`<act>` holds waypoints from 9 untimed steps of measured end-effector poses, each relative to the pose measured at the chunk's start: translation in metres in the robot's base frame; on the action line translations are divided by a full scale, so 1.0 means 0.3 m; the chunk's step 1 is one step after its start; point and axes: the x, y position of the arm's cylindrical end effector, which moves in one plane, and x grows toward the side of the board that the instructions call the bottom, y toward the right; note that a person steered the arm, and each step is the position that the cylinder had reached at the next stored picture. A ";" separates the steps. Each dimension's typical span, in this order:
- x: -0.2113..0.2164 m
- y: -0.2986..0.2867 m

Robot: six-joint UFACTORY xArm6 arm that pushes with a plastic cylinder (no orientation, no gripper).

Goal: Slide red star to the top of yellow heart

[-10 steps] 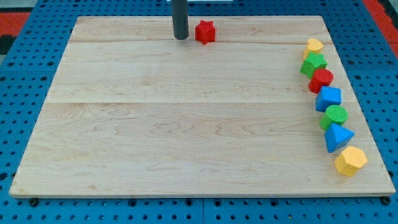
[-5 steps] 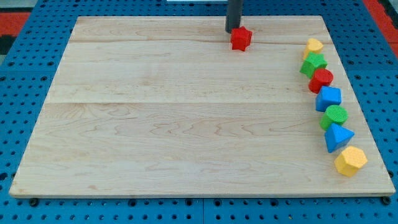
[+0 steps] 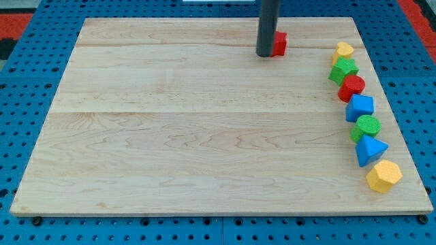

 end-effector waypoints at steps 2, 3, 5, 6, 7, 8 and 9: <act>-0.031 0.104; -0.033 0.046; -0.142 -0.013; -0.184 -0.009; -0.207 0.029; -0.215 0.084; -0.215 0.157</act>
